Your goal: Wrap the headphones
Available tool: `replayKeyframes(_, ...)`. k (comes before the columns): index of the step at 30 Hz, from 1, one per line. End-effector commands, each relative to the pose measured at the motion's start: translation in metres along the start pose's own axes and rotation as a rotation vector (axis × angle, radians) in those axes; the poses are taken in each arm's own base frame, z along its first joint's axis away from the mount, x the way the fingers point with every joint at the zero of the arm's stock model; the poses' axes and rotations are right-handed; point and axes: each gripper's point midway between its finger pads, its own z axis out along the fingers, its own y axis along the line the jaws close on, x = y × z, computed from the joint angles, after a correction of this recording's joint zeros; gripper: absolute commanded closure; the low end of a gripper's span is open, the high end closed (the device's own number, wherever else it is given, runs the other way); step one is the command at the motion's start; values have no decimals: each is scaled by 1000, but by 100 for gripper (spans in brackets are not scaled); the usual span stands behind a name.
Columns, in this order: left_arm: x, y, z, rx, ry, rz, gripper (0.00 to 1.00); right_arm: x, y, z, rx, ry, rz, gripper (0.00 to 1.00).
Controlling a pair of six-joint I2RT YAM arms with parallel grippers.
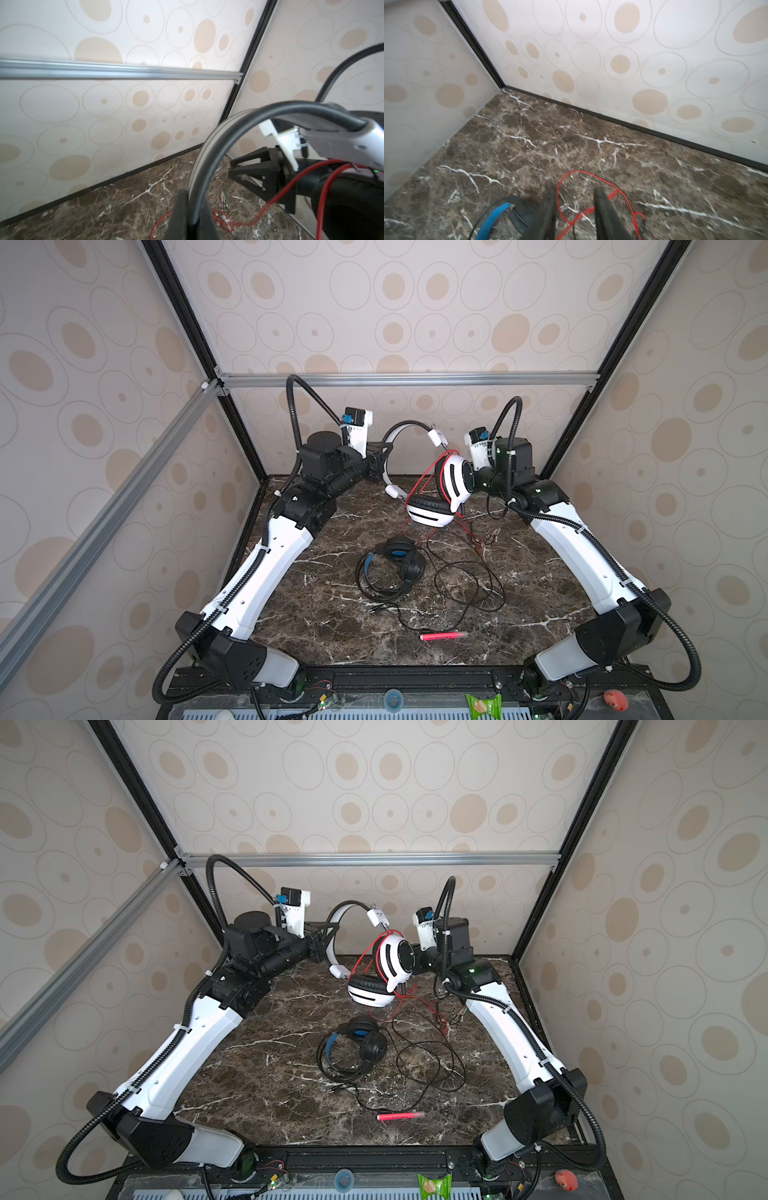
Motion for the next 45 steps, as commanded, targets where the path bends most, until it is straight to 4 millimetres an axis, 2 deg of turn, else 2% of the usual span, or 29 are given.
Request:
replayKeyframes(1, -50, -22, -9, 102, -130, -50, 100, -22, 28, -3, -172, -94, 15, 62)
replayKeyframes(7, -71, -29, -11, 158, -190, -116, 100, -22, 44, 9, -296, -119, 97, 58)
replayKeyframes(12, -79, -22, -11, 148, -215, -162, 100, -11, 52, 16, -359, -96, 127, 55)
replayKeyframes(15, -83, -16, -12, 132, -222, -186, 100, -6, 54, 9, -371, -95, 114, 40)
replayKeyframes(17, -85, -14, -13, 129, -226, -194, 100, 1, 53, 6, -355, -70, 101, 36)
replayKeyframes(20, -89, -12, -15, 125, -231, -196, 100, 10, 39, 1, -293, -50, 107, 28)
replayKeyframes(22, -90, -13, -14, 127, -228, -196, 100, 13, 19, -4, -256, -57, 164, 25)
replayKeyframes(23, -91, -12, -14, 125, -227, -196, 100, 13, 15, -7, -258, -62, 180, 24)
replayKeyframes(24, -91, -11, -14, 123, -226, -197, 100, 11, 0, -12, -230, -79, 195, 23)
replayKeyframes(31, -99, -10, -10, 132, -232, -198, 100, 15, -26, -28, -139, -56, 169, 21)
replayKeyframes(33, -101, -10, -10, 132, -235, -199, 100, 12, -23, -33, -158, -77, 166, 20)
replayKeyframes(37, -102, -8, -9, 132, -240, -209, 100, 8, -5, -43, -243, -99, 126, 20)
replayKeyframes(45, -104, 0, -4, 136, -247, -247, 100, 16, 24, -70, -352, -83, 71, 18)
